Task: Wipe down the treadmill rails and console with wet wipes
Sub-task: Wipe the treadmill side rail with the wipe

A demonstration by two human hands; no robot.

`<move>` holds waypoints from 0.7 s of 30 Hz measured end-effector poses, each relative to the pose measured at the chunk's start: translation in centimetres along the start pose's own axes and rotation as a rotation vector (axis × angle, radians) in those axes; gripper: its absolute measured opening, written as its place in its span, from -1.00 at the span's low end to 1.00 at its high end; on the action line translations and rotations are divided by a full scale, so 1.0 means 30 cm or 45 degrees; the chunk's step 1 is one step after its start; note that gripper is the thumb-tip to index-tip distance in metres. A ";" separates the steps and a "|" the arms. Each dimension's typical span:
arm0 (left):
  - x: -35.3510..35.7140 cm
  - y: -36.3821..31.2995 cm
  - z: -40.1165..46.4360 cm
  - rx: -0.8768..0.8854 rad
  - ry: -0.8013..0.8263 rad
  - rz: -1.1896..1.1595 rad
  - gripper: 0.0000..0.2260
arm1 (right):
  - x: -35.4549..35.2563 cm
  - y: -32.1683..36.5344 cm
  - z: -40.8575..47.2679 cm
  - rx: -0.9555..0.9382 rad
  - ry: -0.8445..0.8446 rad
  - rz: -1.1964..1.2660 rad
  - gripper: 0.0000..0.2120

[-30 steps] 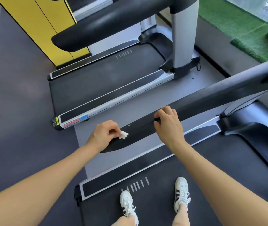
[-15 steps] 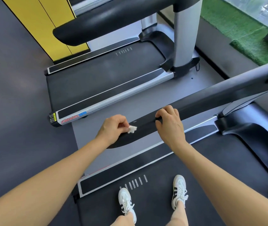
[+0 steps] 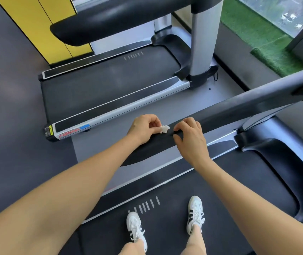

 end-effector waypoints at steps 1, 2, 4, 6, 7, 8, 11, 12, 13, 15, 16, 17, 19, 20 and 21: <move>-0.025 0.043 -0.043 -0.013 0.000 0.029 -0.90 | -0.001 0.003 -0.001 0.000 -0.006 -0.009 -0.88; -0.049 0.094 -0.091 -0.041 -0.005 0.050 -0.89 | 0.000 0.007 -0.001 -0.005 -0.007 -0.017 -0.89; -0.087 0.186 -0.178 -0.108 -0.009 0.077 -0.85 | 0.007 0.016 0.001 -0.021 0.000 -0.026 -0.89; -0.107 0.234 -0.223 -0.145 -0.031 0.094 -0.84 | 0.017 0.023 0.005 -0.035 0.013 -0.022 -0.89; -0.109 0.234 -0.220 -0.150 -0.043 0.094 -0.86 | 0.023 0.026 0.008 -0.040 0.017 -0.019 -0.88; -0.107 0.219 -0.203 -0.148 -0.052 0.085 -0.88 | 0.029 0.027 0.010 -0.045 0.021 -0.017 -0.87; -0.065 0.109 -0.095 -0.087 -0.052 0.047 -0.95 | 0.039 0.026 0.013 -0.050 0.017 -0.013 -0.86; -0.042 0.063 -0.057 -0.062 -0.040 0.031 -0.96 | 0.039 0.025 0.012 -0.052 0.013 -0.014 -0.85; -0.024 0.026 -0.027 -0.047 -0.029 0.014 -0.95 | 0.039 0.025 0.012 -0.052 0.006 -0.012 -0.85; -0.015 0.000 -0.010 -0.032 -0.021 -0.005 -0.92 | 0.036 0.026 0.010 -0.042 -0.003 -0.012 -0.84; -0.020 0.011 -0.025 -0.028 -0.018 -0.008 -0.91 | 0.036 0.029 0.007 -0.036 -0.002 -0.019 -0.85; -0.031 0.032 -0.050 -0.024 -0.017 -0.002 -0.91 | 0.036 0.033 0.004 -0.029 -0.004 -0.028 -0.85; -0.061 0.095 -0.113 -0.046 -0.018 0.046 -0.90 | 0.039 0.039 -0.005 -0.006 0.003 -0.036 -0.85; -0.072 0.126 -0.146 -0.065 -0.019 0.076 -0.89 | 0.044 0.043 -0.009 0.003 0.018 -0.038 -0.85; -0.081 0.149 -0.171 -0.079 -0.023 0.104 -0.89 | 0.047 0.048 -0.013 0.008 0.030 -0.040 -0.84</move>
Point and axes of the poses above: each hand's wrist, its own z-axis towards the middle knuckle, its own x-axis out of the palm, y = z × x, the point moved 10 cm from there along z, towards the middle knuckle, and after that the axes turned 8 degrees about y, right-handed, at the moved point
